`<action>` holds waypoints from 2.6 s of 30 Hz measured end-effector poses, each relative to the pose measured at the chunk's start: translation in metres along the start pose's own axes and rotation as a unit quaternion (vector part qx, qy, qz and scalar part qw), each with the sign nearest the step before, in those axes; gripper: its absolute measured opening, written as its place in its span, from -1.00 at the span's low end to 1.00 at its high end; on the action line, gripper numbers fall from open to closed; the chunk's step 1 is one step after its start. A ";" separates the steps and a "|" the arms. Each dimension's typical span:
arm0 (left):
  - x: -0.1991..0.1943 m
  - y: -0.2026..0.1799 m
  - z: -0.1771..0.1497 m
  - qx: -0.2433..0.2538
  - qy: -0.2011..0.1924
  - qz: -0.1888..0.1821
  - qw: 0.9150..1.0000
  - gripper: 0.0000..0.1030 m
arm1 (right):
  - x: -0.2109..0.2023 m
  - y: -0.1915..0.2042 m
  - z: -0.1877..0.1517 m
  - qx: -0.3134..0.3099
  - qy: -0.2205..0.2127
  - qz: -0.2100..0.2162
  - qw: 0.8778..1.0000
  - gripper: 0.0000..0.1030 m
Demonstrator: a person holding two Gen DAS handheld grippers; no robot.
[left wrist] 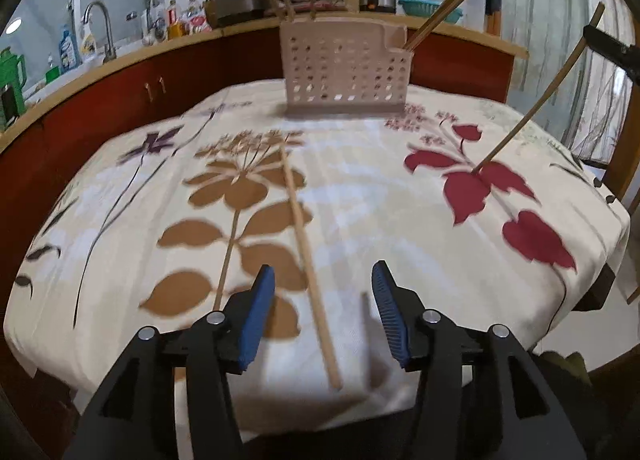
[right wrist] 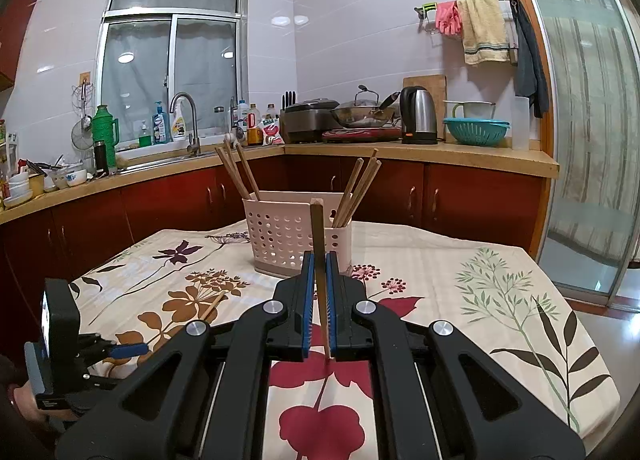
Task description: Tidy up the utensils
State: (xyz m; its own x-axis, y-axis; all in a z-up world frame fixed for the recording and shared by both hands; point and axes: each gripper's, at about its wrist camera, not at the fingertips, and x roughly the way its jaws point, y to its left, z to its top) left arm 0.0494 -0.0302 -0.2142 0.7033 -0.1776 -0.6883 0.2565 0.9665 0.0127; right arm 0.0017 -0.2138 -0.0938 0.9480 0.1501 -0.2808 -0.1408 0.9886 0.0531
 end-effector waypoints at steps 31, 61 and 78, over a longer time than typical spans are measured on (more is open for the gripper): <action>-0.076 0.017 0.057 0.038 -0.139 0.017 0.989 -0.87 | 0.000 0.011 0.011 -0.002 -0.007 0.008 1.000 -0.88; -0.096 0.021 0.172 0.030 -0.255 -0.037 0.966 -0.87 | 0.036 0.006 0.085 -0.005 -0.067 0.030 0.997 -0.88; -0.060 0.010 0.260 0.053 -0.311 -0.034 0.948 -0.87 | 0.107 -0.016 0.155 -0.021 -0.143 0.018 0.989 -0.88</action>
State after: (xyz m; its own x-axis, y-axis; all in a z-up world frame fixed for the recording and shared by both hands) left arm 0.1824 -0.0583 0.0156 0.9292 -0.3459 -0.1302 0.3575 0.9305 0.0796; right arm 0.1495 -0.2148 0.0242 0.9832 0.1827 0.0034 -0.1827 0.9830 0.0158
